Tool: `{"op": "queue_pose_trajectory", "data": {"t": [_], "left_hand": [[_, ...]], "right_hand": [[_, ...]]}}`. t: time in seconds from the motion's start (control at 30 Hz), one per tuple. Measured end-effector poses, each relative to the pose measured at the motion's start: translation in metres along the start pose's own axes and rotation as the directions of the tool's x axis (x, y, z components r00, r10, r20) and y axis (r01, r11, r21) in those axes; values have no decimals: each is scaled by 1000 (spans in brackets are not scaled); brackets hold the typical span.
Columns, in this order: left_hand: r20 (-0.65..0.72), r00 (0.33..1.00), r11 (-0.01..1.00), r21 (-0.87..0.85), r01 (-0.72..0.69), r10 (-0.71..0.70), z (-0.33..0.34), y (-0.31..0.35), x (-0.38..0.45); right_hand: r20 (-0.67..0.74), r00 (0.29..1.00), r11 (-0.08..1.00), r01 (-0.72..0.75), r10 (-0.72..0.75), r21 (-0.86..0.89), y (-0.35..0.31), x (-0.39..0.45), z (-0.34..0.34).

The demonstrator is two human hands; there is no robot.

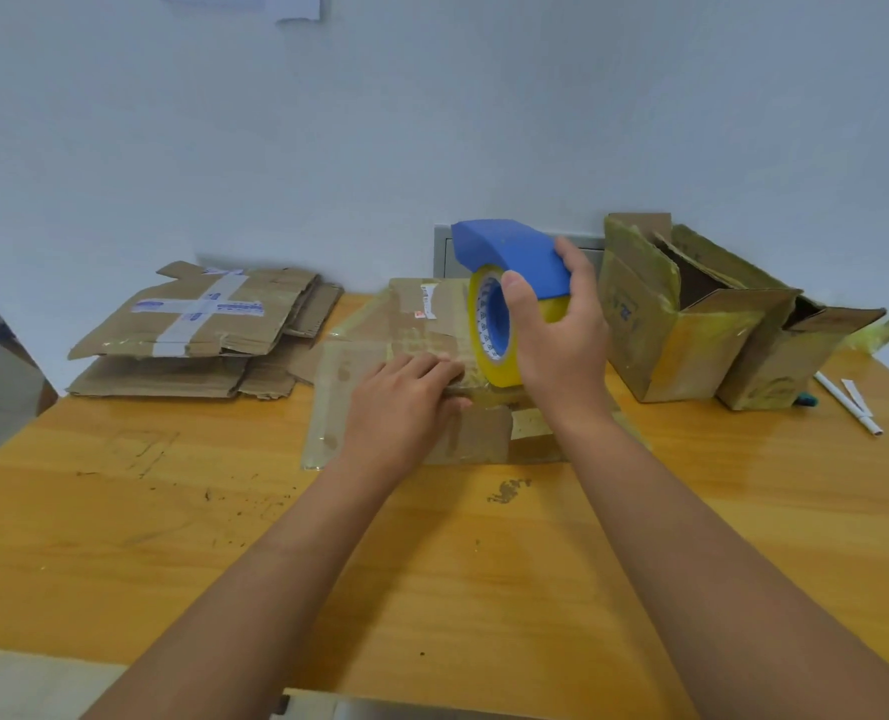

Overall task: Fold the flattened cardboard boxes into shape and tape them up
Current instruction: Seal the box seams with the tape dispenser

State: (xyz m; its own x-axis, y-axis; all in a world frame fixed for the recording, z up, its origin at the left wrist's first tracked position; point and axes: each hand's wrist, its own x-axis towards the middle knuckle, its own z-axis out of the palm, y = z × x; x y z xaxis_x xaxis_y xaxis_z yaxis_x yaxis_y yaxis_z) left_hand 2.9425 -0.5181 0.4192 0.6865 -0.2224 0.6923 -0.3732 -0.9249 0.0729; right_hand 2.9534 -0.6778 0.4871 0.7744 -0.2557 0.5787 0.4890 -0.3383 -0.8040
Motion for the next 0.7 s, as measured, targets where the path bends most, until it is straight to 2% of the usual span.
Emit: {"op": "queue_pose_trajectory", "data": {"t": [0.13,0.33,0.57,0.7], "left_hand": [[-20,999,999,21,-26,27,2,0,-2],[-107,992,982,165,90,-72,15,23,0],[-112,994,982,188,31,-10,21,19,-7],[-70,997,995,86,41,-35,13,13,-8]], "right_hand": [[0,1000,1000,1,-1,-13,0,2,0],[-11,1000,1000,3,-3,-7,0,2,1],[0,1000,1000,7,-7,-22,2,1,-2],[5,1000,1000,2,-2,-18,3,2,-2]]}}
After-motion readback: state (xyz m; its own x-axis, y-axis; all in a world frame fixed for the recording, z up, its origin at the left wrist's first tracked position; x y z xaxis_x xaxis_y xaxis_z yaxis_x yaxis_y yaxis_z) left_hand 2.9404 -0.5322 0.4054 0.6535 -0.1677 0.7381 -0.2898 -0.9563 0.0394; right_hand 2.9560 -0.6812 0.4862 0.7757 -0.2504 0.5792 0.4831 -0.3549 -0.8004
